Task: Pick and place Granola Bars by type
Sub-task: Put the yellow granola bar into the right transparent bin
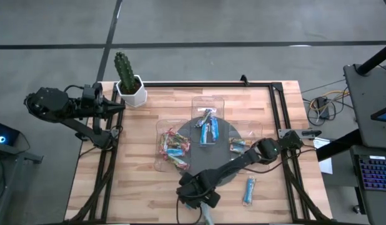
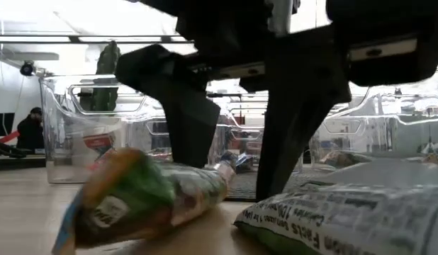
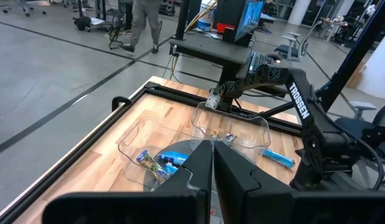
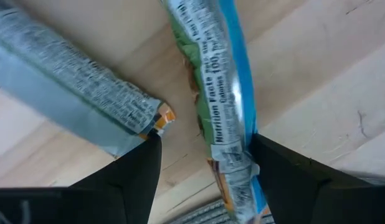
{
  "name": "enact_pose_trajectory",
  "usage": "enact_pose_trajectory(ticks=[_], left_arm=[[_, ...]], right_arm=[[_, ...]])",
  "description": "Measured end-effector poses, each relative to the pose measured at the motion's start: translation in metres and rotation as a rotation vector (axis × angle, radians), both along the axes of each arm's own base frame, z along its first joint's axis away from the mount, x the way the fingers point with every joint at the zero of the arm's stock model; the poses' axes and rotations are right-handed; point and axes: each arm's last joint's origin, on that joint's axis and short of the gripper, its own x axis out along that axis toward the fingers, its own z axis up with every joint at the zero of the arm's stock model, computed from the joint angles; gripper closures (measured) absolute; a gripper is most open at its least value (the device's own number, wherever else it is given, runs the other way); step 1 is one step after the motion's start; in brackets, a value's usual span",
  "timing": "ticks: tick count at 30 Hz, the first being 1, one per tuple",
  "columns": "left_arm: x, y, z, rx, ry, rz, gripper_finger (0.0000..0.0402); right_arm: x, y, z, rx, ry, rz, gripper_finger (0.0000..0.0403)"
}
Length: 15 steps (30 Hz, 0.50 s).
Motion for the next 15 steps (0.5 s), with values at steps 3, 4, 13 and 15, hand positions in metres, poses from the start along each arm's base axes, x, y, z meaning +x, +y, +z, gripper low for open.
enact_pose_trajectory(ticks=[3, 4, 13, 15], left_arm=[[0.0, 0.0, 0.0, 0.0, 0.0, 0.0, 0.0402], [-0.0001, 0.0, -0.0001, 0.0, 0.001, 0.0, 0.0402], [-0.0003, 0.0001, -0.0006, 0.002, 0.006, 0.0, 0.0402], [-0.0003, 0.0001, -0.0006, 0.002, 0.006, 0.0, 0.0402]], right_arm=[[0.0016, 0.0, -0.0004, 0.003, -0.011, -0.004, 0.017], [0.0023, 0.0, 0.0001, 0.0, -0.018, -0.006, 0.017], [0.0064, -0.0018, 0.0024, -0.036, -0.055, -0.02, 0.0234], [0.0067, -0.0022, 0.0024, -0.036, -0.056, -0.024, 0.0261]])
